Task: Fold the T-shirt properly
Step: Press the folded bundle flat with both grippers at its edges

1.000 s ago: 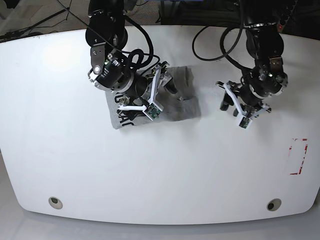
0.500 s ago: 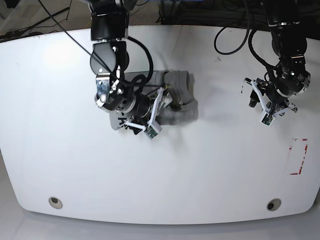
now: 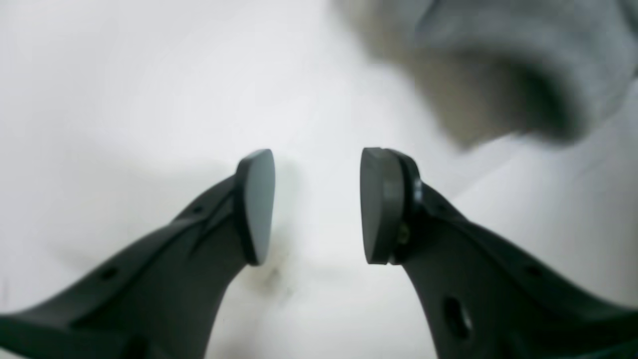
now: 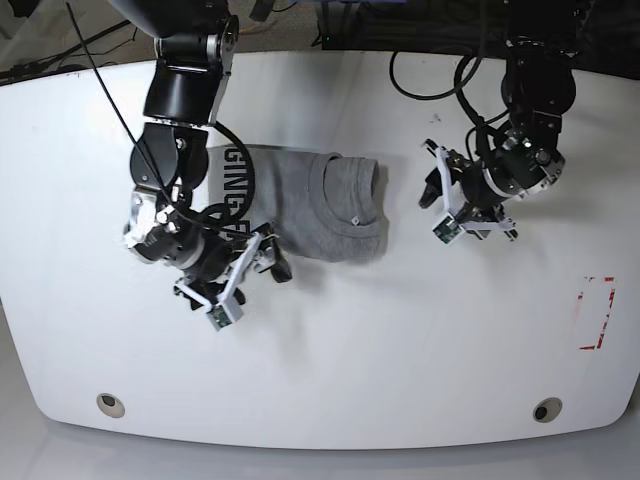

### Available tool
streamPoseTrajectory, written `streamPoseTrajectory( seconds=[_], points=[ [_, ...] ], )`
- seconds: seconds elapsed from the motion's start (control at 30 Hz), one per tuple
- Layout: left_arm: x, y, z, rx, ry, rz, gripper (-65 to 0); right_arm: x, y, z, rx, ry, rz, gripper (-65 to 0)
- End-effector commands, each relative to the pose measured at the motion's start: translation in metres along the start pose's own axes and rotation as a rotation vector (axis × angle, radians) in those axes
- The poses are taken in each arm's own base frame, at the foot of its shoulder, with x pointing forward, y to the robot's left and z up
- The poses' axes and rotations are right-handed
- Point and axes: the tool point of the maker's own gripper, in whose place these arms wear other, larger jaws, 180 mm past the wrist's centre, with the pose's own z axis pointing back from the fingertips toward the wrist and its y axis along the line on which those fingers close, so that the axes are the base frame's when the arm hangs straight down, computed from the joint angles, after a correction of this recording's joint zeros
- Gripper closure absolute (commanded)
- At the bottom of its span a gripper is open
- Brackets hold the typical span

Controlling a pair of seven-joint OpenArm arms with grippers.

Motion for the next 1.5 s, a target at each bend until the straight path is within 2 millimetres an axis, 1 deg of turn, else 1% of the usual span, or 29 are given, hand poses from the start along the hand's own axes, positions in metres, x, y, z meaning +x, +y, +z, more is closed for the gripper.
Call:
streamPoseTrajectory(
  seconds=[0.0,0.07,0.13,0.2,0.23,0.27,0.3,0.37,0.4,0.43,0.5,0.53,0.6,0.63,0.7,0.8,0.83,0.87,0.93,1.0,1.03,1.07,1.13,1.17,1.27,1.33,1.4,1.47],
  points=[
    [0.045,-0.014,-0.001,-0.024,-0.113,-0.042,-25.3,0.014,-0.016,0.030,-0.052,-0.051,0.018,-50.1],
    [0.063,-0.027,-0.006,-0.055,-0.151,-0.053,-25.3,0.010,-0.020,0.046,-0.071,-0.057,0.017,-50.1],
    [0.076,-0.039,-0.009,-0.084,-0.179,-0.065,-25.3,0.003,-0.020,0.057,-0.079,-0.054,0.016,-49.9],
    [0.084,-0.053,-0.015,-0.120,-0.190,-0.074,-25.3,-0.006,-0.020,0.063,-0.083,-0.047,0.012,-47.4],
    [0.085,-0.061,-0.019,-0.142,-0.187,-0.071,-25.3,-0.011,-0.019,0.064,-0.082,-0.038,0.008,-43.8],
    [0.085,-0.067,-0.024,-0.161,-0.182,-0.064,-25.3,-0.017,-0.021,0.065,-0.090,-0.027,-0.002,-38.4],
    [0.088,-0.069,-0.027,-0.169,-0.183,-0.059,-25.3,-0.022,-0.024,0.065,-0.097,-0.014,-0.012,-33.5],
    [0.094,-0.070,-0.033,-0.180,-0.188,-0.047,-25.3,-0.033,-0.026,0.060,-0.097,0.018,-0.032,-26.6],
    [0.096,-0.073,-0.037,-0.192,-0.188,-0.032,-25.3,-0.043,-0.028,0.055,-0.093,0.045,-0.050,-22.2],
    [0.096,-0.075,-0.042,-0.203,-0.181,-0.020,-25.3,-0.047,-0.031,0.049,-0.089,0.055,-0.060,-20.8],
    [0.092,-0.080,-0.051,-0.225,-0.162,0.002,-25.3,-0.054,-0.039,0.041,-0.087,0.061,-0.082,-22.8],
    [0.089,-0.082,-0.055,-0.234,-0.147,0.012,-25.3,-0.061,-0.042,0.032,-0.078,0.061,-0.111,-25.0],
    [0.089,-0.076,-0.062,-0.234,-0.134,0.015,-25.3,-0.069,-0.046,0.019,-0.064,0.053,-0.154,-27.1],
    [0.086,-0.073,-0.067,-0.236,-0.118,0.021,-25.3,-0.074,-0.053,0.013,-0.064,0.050,-0.176,-27.4],
    [0.078,-0.071,-0.077,-0.248,-0.084,0.037,-25.3,-0.085,-0.064,0.006,-0.068,0.052,-0.210,-27.4],
    [0.071,-0.067,-0.092,-0.264,-0.080,0.074,-25.3,-0.099,-0.072,-0.005,-0.067,0.044,-0.261,-27.4],
    [0.070,-0.065,-0.097,-0.270,-0.091,0.089,-25.3,-0.103,-0.076,-0.006,-0.070,0.041,-0.274,-27.4],
    [0.066,-0.063,-0.100,-0.271,-0.088,0.099,-25.3,-0.104,-0.080,-0.006,-0.075,0.034,-0.278,-27.4],
    [0.053,-0.054,-0.109,-0.269,-0.068,0.121,-25.3,-0.108,-0.081,-0.006,-0.079,0.038,-0.283,-27.4],
    [0.048,-0.048,-0.116,-0.271,-0.053,0.128,-25.3,-0.109,-0.082,-0.006,-0.080,0.038,-0.285,-27.4],
    [0.049,-0.047,-0.118,-0.276,-0.054,0.123,-25.3,-0.109,-0.082,-0.006,-0.080,0.037,-0.284,-27.4],
    [0.050,-0.047,-0.118,-0.276,-0.058,0.121,-25.3,-0.108,-0.082,-0.006,-0.078,0.033,-0.287,-27.4],
    [0.049,-0.040,-0.115,-0.264,-0.057,0.112,-25.3,-0.105,-0.082,-0.004,-0.078,0.034,-0.281,-27.4],
    [0.052,-0.036,-0.112,-0.251,-0.069,0.098,-25.3,-0.101,-0.083,-0.002,-0.083,0.031,-0.268,-27.4],
    [0.066,-0.026,-0.100,-0.221,-0.113,0.058,-25.3,-0.076,-0.083,0.010,-0.092,-0.001,-0.213,-27.4],
    [0.075,-0.022,-0.093,-0.204,-0.140,0.034,-25.3,-0.067,-0.079,0.021,-0.099,0.004,-0.174,-27.4],
    [0.083,-0.015,-0.084,-0.180,-0.161,0.004,-25.3,-0.049,-0.078,0.032,-0.113,-0.016,-0.123,-27.4],
    [0.083,-0.015,-0.078,-0.171,-0.158,-0.015,-25.3,-0.036,-0.077,0.041,-0.129,-0.028,-0.080,-27.4]
  ],
)
